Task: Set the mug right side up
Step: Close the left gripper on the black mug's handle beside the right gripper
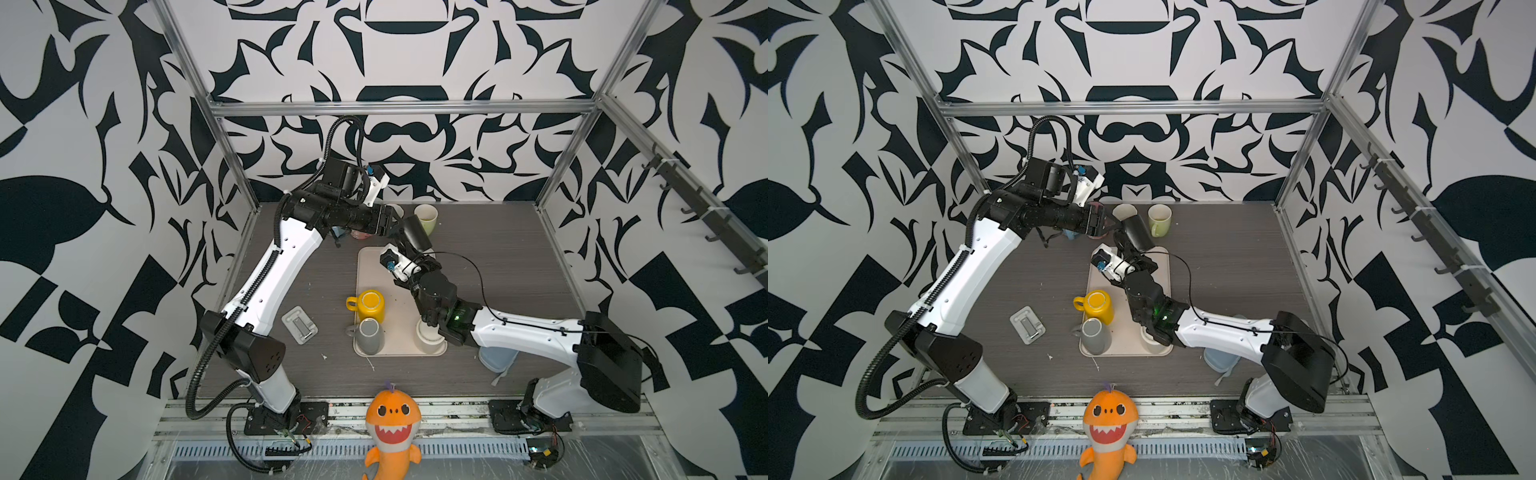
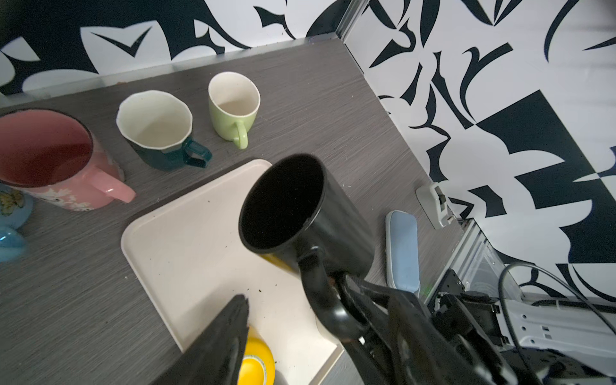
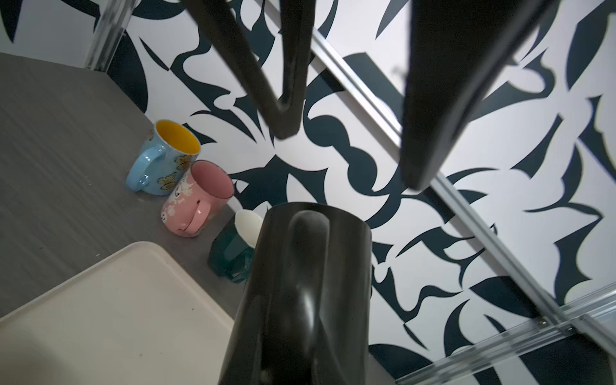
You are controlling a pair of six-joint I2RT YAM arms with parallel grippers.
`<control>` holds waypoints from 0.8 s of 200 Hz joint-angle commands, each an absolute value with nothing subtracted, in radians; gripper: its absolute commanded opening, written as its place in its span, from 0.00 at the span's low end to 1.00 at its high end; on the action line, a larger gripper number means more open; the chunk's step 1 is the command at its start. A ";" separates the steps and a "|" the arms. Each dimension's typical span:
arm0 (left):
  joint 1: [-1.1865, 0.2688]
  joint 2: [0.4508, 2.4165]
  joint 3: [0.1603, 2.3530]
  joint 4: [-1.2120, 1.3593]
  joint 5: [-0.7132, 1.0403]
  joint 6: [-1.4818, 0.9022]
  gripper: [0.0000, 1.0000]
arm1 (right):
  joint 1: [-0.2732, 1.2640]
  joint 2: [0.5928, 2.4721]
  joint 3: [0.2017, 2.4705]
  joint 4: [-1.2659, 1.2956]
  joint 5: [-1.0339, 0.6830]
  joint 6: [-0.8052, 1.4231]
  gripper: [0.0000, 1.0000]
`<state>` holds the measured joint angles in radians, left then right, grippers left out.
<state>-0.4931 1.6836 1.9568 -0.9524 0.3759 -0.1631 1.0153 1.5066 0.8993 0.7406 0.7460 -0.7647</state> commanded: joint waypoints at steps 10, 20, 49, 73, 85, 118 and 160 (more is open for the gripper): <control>-0.491 1.728 1.991 -1.037 0.403 -0.169 0.68 | 1.029 1.521 0.925 1.110 0.781 -0.989 0.00; -0.491 1.736 1.991 -1.035 0.413 -0.176 0.68 | 1.031 1.535 0.927 1.143 0.776 -1.022 0.00; -0.491 1.751 1.991 -1.031 0.429 -0.186 0.66 | 1.034 1.554 0.933 1.174 0.766 -1.046 0.00; -0.492 1.758 1.992 -1.031 0.429 -0.192 0.63 | 1.036 1.556 0.931 1.183 0.761 -1.052 0.00; -0.491 1.758 1.993 -1.030 0.430 -0.194 0.59 | 1.037 1.557 0.931 1.187 0.761 -1.056 0.00; -0.491 1.762 1.992 -1.036 0.431 -0.198 0.44 | 1.039 1.559 0.930 1.198 0.755 -1.065 0.00; -0.491 1.767 1.985 -1.042 0.456 -0.199 0.17 | 1.040 1.568 0.933 1.220 0.753 -1.084 0.00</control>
